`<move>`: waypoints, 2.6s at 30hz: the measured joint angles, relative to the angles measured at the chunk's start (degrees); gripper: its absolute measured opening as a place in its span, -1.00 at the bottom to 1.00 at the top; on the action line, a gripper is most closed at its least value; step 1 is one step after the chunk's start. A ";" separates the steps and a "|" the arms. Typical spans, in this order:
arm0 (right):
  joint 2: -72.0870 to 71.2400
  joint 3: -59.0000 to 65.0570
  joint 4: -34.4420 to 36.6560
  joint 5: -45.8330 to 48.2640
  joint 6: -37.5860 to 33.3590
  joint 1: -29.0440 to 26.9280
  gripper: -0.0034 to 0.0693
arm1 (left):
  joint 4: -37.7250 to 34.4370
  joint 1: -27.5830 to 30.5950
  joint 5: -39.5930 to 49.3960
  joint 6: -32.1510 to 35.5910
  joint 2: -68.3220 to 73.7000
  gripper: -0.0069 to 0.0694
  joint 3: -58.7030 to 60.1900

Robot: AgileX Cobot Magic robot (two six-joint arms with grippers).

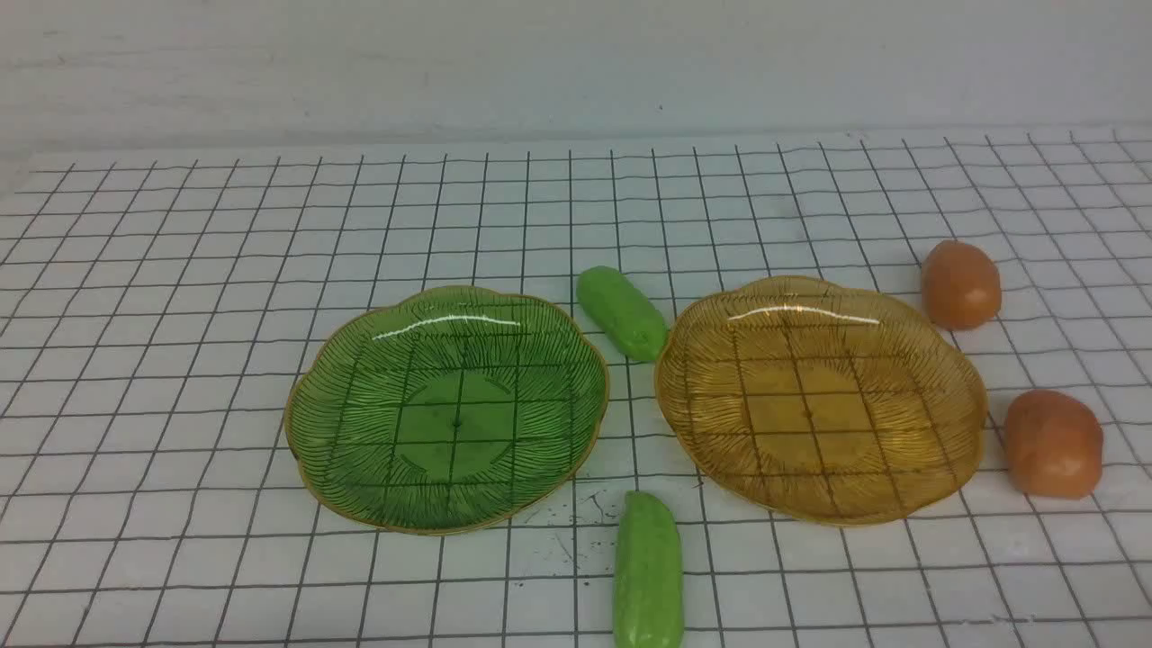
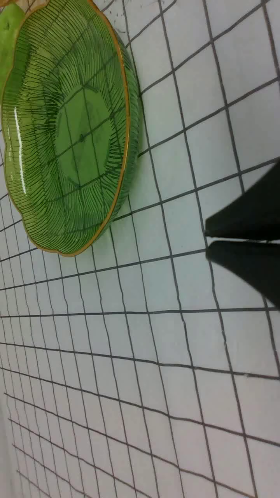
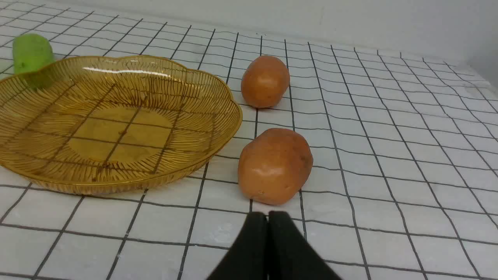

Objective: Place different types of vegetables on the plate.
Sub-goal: 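Put the green cucumber next to the left plate into that plate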

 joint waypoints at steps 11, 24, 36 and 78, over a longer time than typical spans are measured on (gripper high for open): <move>0.00 0.00 0.00 0.00 0.00 0.00 -0.94 | 0.00 0.00 0.00 0.00 0.00 -0.84 0.00; 0.00 0.00 0.00 0.00 0.00 0.00 -0.94 | 0.63 0.00 0.00 0.00 0.00 -0.84 0.00; 0.00 0.00 0.00 0.00 0.00 0.00 -0.94 | -23.43 0.00 -10.66 -11.15 0.00 -0.84 0.12; 10.66 -16.61 44.74 8.68 -0.73 0.00 -0.94 | -13.65 -3.41 37.66 -2.96 55.73 -0.84 -52.26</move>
